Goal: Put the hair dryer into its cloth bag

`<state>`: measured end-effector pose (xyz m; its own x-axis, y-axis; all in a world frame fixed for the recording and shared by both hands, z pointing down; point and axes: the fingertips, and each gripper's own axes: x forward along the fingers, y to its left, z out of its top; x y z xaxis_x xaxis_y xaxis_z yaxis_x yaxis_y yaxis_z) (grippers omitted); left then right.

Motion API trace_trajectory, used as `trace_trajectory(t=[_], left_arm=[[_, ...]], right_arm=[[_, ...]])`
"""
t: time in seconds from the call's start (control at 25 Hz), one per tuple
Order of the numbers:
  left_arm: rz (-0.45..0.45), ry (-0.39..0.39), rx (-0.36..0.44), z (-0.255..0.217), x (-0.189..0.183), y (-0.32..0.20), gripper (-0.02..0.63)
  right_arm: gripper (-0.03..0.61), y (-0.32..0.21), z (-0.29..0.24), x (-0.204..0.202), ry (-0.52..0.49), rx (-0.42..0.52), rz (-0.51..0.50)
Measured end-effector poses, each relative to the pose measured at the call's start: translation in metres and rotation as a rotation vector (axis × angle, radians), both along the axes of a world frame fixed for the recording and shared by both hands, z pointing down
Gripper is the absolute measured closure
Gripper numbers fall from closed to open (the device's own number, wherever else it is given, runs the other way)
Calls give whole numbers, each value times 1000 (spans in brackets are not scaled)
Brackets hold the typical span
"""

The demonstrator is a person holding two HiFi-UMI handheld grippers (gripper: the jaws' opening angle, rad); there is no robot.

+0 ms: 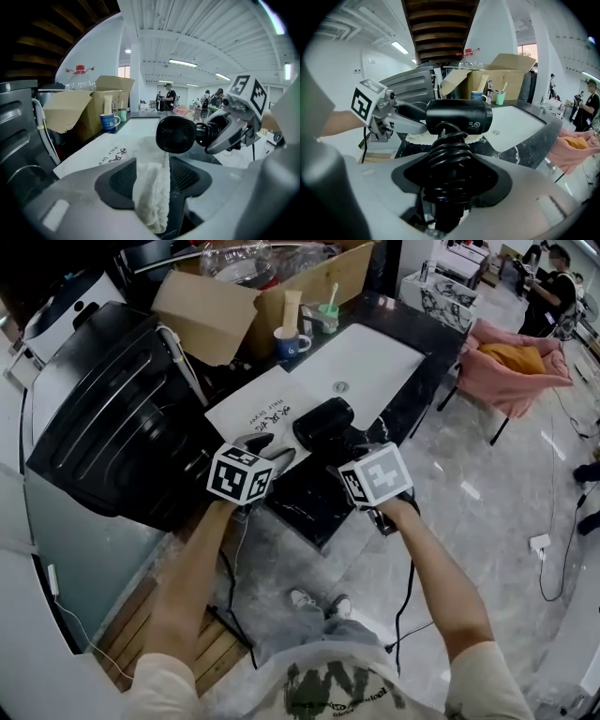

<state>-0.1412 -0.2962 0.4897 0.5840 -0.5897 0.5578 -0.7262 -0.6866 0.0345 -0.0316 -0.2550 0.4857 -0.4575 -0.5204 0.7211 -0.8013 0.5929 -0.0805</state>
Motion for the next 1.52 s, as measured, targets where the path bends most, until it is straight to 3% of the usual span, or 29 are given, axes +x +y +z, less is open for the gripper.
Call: trace_trajectory(t=[0.24, 0.52, 0.76, 1.08, 1.52], left_arm=[[4, -70, -17, 17, 4, -4, 377], [-1, -129, -22, 28, 3, -6, 437], [-23, -168, -15, 28, -1, -9, 552], [-101, -121, -7, 8, -2, -19, 575], [-199, 7, 30, -37, -4, -32, 580]], right_arm=[[319, 8, 3, 10, -20, 4, -6], [321, 11, 3, 18, -17, 12, -18], [321, 13, -1, 20, -22, 17, -35], [321, 13, -5, 27, -27, 22, -67], [321, 14, -11, 30, -42, 13, -104]])
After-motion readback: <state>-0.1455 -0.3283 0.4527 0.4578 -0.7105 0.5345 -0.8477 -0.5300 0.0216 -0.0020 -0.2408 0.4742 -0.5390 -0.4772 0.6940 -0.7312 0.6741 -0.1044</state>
